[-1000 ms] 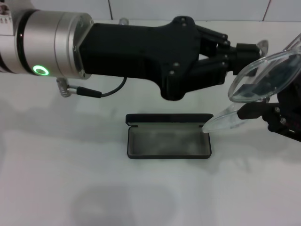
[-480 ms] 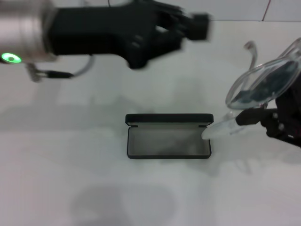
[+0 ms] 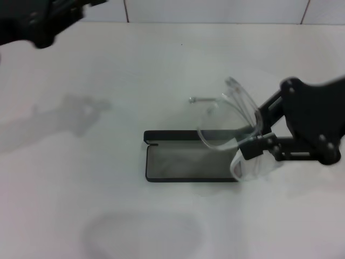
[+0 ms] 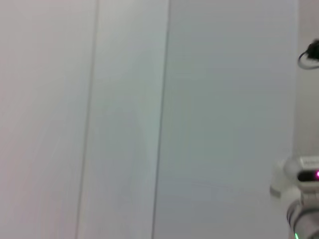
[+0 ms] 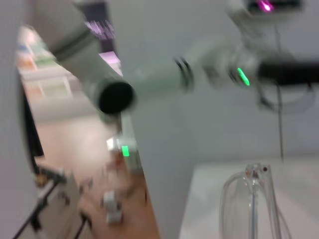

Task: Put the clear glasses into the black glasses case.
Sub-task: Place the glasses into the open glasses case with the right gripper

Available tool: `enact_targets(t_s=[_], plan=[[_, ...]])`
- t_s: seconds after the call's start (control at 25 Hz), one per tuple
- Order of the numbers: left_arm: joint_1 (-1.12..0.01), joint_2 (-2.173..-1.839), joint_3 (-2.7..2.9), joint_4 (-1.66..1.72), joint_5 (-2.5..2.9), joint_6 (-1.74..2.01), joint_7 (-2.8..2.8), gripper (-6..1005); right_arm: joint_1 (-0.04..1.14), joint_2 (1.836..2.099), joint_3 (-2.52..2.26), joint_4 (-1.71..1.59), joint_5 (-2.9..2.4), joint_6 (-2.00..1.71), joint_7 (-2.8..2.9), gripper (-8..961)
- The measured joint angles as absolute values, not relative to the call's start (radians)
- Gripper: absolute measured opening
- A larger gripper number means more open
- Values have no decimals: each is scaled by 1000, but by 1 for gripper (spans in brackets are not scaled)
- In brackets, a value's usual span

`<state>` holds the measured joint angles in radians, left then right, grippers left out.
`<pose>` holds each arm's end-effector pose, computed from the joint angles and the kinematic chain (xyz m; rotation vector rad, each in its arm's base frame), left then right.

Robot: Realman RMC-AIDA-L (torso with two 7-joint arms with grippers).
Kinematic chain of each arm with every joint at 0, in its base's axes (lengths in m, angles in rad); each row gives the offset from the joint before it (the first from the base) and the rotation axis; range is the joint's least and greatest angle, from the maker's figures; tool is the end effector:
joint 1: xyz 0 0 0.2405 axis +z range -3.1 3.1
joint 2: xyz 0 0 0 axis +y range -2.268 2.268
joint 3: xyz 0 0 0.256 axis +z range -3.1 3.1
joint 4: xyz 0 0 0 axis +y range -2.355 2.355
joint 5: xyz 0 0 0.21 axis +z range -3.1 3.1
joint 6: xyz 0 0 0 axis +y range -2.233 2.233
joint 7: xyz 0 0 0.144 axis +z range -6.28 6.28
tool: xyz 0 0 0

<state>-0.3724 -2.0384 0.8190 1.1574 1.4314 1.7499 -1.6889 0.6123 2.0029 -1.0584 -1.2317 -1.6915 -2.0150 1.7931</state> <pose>-0.1852 0.3138 0.1161 -2.5622 -0.2958 -1.1879 0.1181 0.3035 0.0642 2.8577 0.0315 -0.6138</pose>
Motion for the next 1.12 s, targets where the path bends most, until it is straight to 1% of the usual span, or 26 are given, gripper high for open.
enact_targets(t_s=[0.04, 0.08, 0.16, 0.24, 0.32, 0.36, 0.48, 0.64, 0.72, 0.92, 1.12], plan=[[-344, -2038, 818, 1164, 1422, 1753, -1675, 74, 691, 1993, -1068, -1293, -1779, -2023, 1976, 123], [-344, -2038, 818, 1164, 1422, 1753, -1675, 74, 691, 1993, -1068, -1293, -1779, -2023, 1976, 123], [-323, -2041, 818, 1168, 1420, 1755, -1659, 74, 782, 1983, -1090, -1307, -1869, -2043, 2116, 123], [-309, -2046, 817, 1167, 1421, 1755, -1642, 74, 868, 1981, -1124, -1293, -1970, -2059, 2203, 123], [-301, -2048, 817, 1157, 1422, 1755, -1625, 74, 930, 1987, -1162, -1265, -2061, -2065, 2245, 123], [-297, -2049, 817, 1153, 1423, 1755, -1617, 74, 981, 1999, -1196, -1226, -2128, -2069, 2261, 123], [-278, -2054, 816, 1146, 1422, 1755, -1588, 74, 1069, 2023, -1287, -1118, -2235, -2055, 2270, 123], [-260, -2065, 816, 1128, 1418, 1757, -1548, 74, 1133, 2028, -1465, -1015, -2255, -1911, 2270, 123], [-248, -2066, 815, 1120, 1416, 1763, -1537, 74, 1145, 2028, -1484, -1007, -2256, -1888, 2270, 123], [-231, -2061, 800, 1100, 1414, 1794, -1518, 75, 1194, 2028, -1566, -955, -2249, -1794, 2271, 123], [-226, -2055, 790, 1074, 1411, 1813, -1508, 75, 1207, 2028, -1656, -923, -2222, -1709, 2272, 124]])
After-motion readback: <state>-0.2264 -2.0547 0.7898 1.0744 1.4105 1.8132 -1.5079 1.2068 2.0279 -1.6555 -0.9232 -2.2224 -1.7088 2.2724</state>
